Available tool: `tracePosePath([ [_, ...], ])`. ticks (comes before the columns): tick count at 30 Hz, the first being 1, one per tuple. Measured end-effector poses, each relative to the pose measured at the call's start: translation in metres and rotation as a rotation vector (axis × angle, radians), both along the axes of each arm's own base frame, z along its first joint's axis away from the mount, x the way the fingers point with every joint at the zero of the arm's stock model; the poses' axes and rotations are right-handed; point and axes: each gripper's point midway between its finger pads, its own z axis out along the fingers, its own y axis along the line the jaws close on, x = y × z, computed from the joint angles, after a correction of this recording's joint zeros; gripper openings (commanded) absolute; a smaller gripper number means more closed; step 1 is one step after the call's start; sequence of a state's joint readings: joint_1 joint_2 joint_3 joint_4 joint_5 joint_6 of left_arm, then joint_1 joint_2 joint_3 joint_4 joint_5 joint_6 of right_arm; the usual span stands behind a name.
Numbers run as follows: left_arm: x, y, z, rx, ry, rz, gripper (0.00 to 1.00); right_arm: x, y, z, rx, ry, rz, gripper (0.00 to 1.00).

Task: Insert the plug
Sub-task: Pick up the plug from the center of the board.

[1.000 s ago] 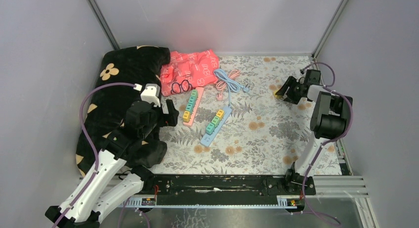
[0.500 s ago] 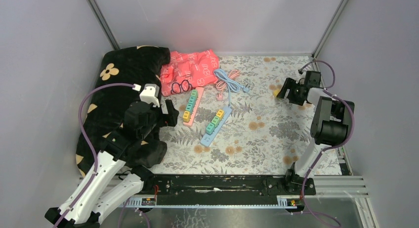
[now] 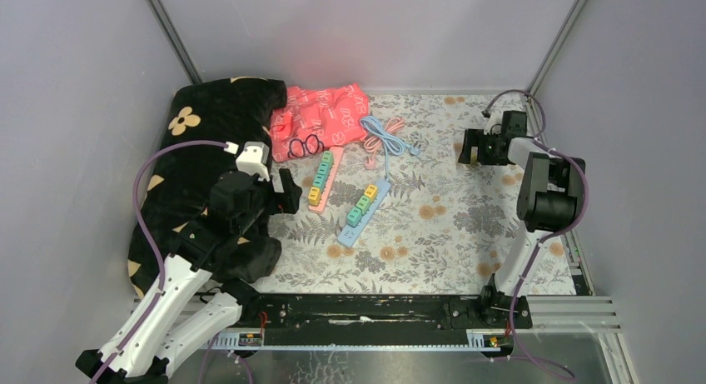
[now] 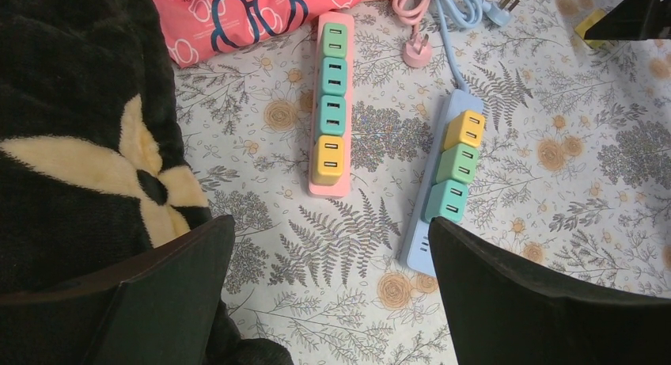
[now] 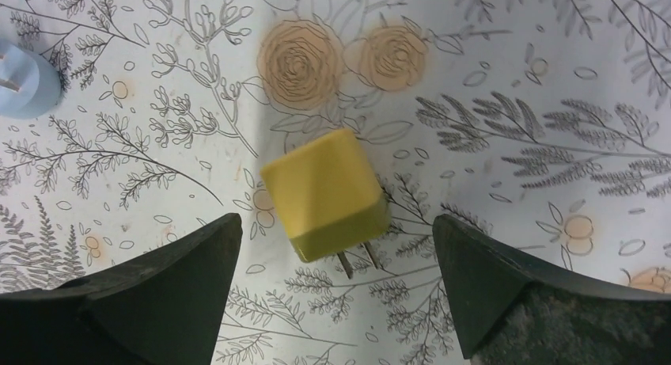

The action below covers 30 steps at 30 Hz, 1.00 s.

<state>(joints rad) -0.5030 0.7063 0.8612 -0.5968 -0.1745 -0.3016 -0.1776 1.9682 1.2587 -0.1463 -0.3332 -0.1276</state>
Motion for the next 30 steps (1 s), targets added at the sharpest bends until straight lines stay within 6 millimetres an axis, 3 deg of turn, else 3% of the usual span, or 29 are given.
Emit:
tracePosePath([
  [7,0.000,0.000,0.000,-0.002,-0.001,-0.003,1.00,0.001,0.017,-0.004,-0.079,0.018,0.104,0.91],
  [17,-0.001,-0.002,0.001,-0.007,-0.004,-0.011,1.00,0.000,0.027,-0.007,-0.142,0.024,0.156,0.79],
  [26,-0.001,-0.003,0.002,-0.009,-0.004,-0.017,1.00,0.000,0.025,-0.009,-0.169,0.026,0.147,0.66],
  [30,-0.001,-0.003,0.002,-0.010,-0.004,-0.018,1.00,0.001,0.023,-0.010,-0.190,0.021,0.139,0.56],
])
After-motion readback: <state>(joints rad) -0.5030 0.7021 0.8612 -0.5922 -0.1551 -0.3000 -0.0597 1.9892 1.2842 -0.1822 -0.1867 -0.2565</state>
